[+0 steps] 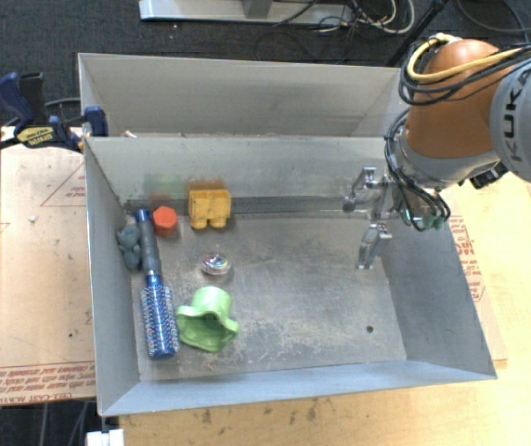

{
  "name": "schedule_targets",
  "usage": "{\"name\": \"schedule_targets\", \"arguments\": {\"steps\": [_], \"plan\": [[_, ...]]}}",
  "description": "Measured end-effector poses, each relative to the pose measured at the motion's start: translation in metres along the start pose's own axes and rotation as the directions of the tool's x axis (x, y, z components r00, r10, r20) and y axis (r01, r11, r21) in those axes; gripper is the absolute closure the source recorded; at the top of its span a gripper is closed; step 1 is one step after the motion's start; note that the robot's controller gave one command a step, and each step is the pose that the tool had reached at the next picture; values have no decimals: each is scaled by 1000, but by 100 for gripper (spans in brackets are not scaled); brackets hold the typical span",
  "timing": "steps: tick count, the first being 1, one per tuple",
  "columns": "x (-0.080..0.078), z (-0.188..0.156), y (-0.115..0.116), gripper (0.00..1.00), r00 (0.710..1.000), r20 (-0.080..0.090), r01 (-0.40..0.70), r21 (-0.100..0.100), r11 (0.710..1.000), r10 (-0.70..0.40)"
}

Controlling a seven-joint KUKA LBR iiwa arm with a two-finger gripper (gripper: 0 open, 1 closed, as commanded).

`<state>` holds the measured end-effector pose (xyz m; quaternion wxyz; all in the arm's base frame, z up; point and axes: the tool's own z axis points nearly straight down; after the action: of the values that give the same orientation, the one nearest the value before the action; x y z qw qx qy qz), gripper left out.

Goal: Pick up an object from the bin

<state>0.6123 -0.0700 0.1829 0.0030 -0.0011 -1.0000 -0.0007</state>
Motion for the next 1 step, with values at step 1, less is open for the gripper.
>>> {"name": "schedule_targets", "arguments": {"steps": [1], "plan": [[-22, 103, 91, 0, 979, 6, 204, -1, 979, -204]]}}
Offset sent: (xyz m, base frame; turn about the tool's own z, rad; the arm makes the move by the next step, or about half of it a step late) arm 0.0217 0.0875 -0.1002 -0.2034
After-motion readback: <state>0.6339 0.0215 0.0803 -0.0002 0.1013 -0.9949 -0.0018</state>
